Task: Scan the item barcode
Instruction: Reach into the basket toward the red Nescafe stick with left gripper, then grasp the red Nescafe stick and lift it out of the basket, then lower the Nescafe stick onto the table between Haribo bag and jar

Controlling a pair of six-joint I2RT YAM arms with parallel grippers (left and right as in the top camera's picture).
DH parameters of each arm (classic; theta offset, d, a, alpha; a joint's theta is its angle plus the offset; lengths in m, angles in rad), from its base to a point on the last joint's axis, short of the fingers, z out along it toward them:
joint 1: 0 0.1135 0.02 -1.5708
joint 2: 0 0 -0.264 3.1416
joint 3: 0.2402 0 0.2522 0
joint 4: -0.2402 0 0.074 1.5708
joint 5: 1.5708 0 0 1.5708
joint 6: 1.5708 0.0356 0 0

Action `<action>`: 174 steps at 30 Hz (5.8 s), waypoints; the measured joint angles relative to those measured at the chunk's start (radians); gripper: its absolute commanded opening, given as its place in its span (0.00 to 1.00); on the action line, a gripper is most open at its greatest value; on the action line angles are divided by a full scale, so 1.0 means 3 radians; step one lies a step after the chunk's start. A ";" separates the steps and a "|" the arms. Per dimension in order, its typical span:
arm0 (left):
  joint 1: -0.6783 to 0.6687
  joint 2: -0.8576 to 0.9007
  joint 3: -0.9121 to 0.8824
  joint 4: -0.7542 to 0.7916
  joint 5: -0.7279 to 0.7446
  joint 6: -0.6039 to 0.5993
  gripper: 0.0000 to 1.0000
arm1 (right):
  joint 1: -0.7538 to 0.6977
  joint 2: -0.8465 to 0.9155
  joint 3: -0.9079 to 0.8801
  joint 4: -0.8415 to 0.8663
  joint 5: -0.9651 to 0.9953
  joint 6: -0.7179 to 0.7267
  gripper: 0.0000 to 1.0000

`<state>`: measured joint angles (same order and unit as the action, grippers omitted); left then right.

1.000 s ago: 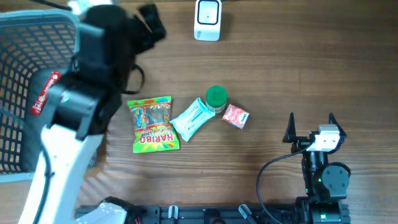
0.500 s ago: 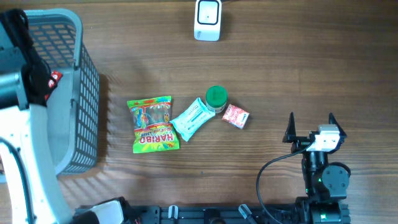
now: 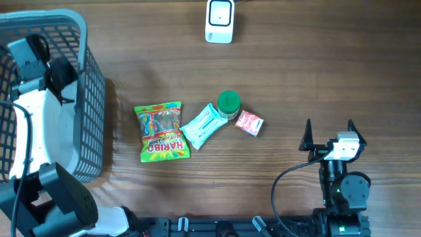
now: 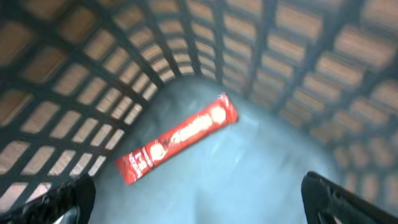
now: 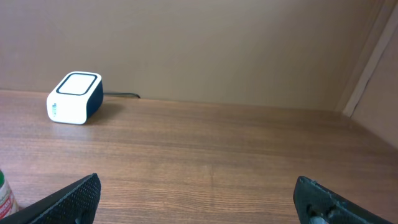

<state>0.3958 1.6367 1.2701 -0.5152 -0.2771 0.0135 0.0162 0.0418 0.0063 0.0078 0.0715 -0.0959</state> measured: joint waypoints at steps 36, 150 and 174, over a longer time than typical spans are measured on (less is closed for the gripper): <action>0.0741 0.1183 -0.0089 0.0626 0.2029 0.1804 0.04 | 0.0000 0.0000 0.0000 0.0000 0.0000 0.0000 1.00; -0.1934 0.0142 -0.0834 -0.0671 0.2059 -0.1116 0.04 | 0.0000 0.0000 0.0000 0.0000 0.0000 0.0000 1.00; -0.2383 0.0141 -0.0916 -0.0365 0.2190 -0.1364 0.04 | 0.0000 0.0000 0.0000 0.0000 0.0001 0.0000 1.00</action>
<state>-0.3191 1.6791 0.9955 -0.6247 0.3798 -0.3958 0.0162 0.0418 0.0063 0.0078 0.0719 -0.0959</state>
